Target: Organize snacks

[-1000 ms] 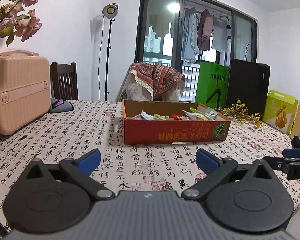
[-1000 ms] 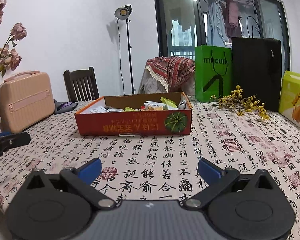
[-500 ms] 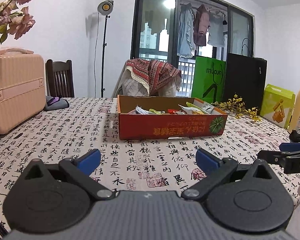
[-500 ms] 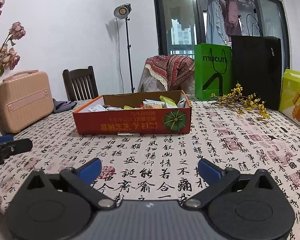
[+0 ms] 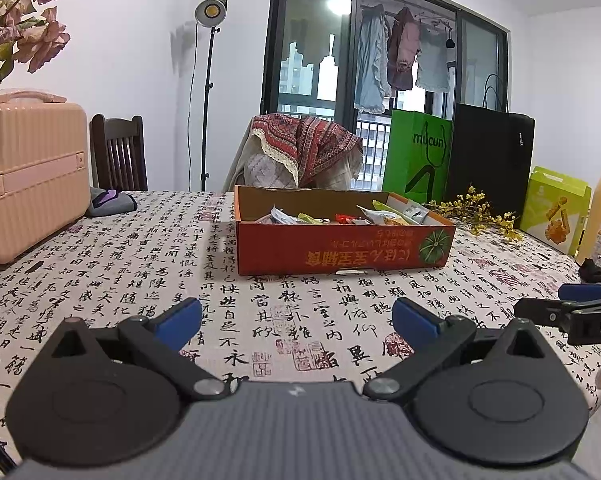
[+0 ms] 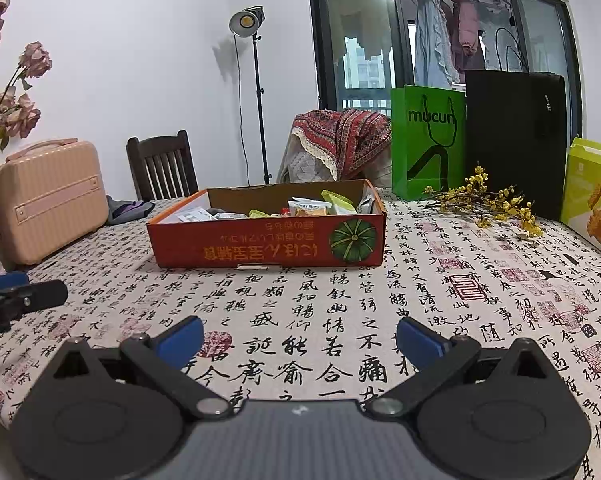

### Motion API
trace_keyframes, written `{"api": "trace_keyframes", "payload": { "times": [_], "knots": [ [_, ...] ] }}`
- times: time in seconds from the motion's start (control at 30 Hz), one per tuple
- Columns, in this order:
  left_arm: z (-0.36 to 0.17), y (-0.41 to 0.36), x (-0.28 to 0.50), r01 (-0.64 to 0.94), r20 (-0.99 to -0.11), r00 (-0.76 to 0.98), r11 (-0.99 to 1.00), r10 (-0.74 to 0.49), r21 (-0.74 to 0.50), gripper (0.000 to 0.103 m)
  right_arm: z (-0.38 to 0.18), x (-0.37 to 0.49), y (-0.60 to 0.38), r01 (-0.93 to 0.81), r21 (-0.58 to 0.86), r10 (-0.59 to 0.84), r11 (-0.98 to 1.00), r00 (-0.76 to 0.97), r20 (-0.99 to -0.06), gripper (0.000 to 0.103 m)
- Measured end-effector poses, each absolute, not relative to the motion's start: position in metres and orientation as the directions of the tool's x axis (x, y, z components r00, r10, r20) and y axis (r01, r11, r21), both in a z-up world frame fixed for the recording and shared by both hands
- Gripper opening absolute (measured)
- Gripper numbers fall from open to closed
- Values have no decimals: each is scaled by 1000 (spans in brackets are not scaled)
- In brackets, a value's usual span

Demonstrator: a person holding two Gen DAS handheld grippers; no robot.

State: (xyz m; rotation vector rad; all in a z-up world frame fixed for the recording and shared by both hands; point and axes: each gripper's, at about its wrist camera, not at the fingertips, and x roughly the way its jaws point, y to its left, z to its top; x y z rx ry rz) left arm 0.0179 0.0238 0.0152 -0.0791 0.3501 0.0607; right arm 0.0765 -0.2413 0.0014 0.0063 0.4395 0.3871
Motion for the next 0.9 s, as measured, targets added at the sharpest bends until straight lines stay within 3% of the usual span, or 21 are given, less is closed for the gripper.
{"api": "trace_keyframes", "payload": {
  "times": [0.9],
  "knots": [
    [12, 24, 15, -48, -347, 938, 994, 11, -100, 103, -5, 79, -240, -364, 90, 366, 927, 828, -425, 103]
  ]
}}
